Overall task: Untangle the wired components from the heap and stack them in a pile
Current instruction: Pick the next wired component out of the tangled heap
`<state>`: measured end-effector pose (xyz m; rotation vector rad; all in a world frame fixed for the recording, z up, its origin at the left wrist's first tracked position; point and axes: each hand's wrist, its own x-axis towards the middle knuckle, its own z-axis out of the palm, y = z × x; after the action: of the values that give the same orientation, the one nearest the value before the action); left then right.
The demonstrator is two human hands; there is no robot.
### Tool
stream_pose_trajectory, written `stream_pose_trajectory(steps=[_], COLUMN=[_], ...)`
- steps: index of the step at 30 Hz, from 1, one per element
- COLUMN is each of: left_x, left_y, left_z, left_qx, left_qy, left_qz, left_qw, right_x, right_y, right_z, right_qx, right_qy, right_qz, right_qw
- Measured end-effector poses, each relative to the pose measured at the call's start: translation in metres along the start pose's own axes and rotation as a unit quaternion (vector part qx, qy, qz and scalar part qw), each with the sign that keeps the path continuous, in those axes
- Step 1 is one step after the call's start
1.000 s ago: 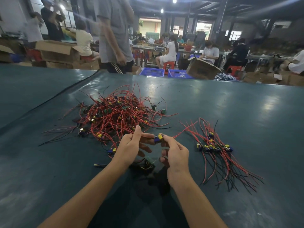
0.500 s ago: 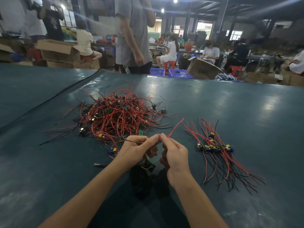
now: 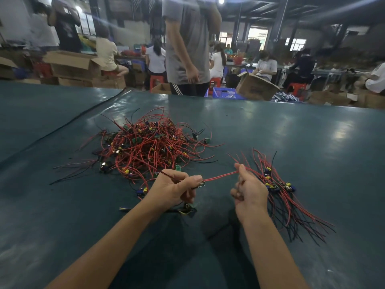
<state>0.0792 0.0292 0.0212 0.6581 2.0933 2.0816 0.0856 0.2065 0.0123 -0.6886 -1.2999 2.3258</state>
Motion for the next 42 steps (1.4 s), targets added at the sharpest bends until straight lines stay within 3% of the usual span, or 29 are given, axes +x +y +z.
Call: stream_pose_trajectory(steps=[6, 12, 14, 18, 24, 30, 32, 36, 39, 42], left_x=[0.000, 0.000, 0.000, 0.000, 0.000, 0.007, 0.008, 0.003, 0.000, -0.005], left_y=[-0.006, -0.005, -0.007, -0.003, 0.000, 0.001, 0.000, -0.003, -0.004, -0.006], left_z=[0.004, 0.007, 0.006, 0.004, -0.004, -0.029, -0.034, -0.021, -0.012, -0.009], left_qx=[0.010, 0.033, 0.036, 0.027, 0.006, -0.074, -0.082, -0.149, -0.195, -0.209], left_qy=[-0.002, 0.015, 0.016, -0.005, -0.018, 0.149, 0.159, 0.073, -0.035, -0.125], left_qz=[-0.002, 0.005, 0.001, -0.002, -0.005, -0.030, -0.032, -0.074, -0.114, -0.135], left_qw=[1.000, 0.999, 0.999, 1.000, 1.000, 0.986, 0.983, 0.983, 0.973, 0.961], right_x=[0.000, -0.029, -0.038, -0.033, -0.005, 0.012, 0.011, 0.002, -0.009, -0.025], right_y=[0.005, 0.019, 0.026, 0.021, -0.003, -0.022, -0.023, -0.012, 0.000, 0.013], right_z=[-0.003, 0.019, 0.026, 0.023, 0.002, -0.024, -0.027, -0.012, -0.001, 0.014], right_qx=[-0.017, -0.132, -0.131, -0.138, -0.051, 0.042, 0.033, 0.012, -0.071, -0.168], right_qy=[0.005, -0.172, -0.193, -0.125, 0.001, 0.056, 0.036, -0.042, -0.106, -0.172], right_qz=[-0.071, -0.032, -0.034, -0.069, -0.031, -0.042, -0.054, -0.029, -0.010, -0.051], right_qw=[0.997, 0.976, 0.972, 0.980, 0.998, 0.997, 0.997, 0.999, 0.992, 0.969])
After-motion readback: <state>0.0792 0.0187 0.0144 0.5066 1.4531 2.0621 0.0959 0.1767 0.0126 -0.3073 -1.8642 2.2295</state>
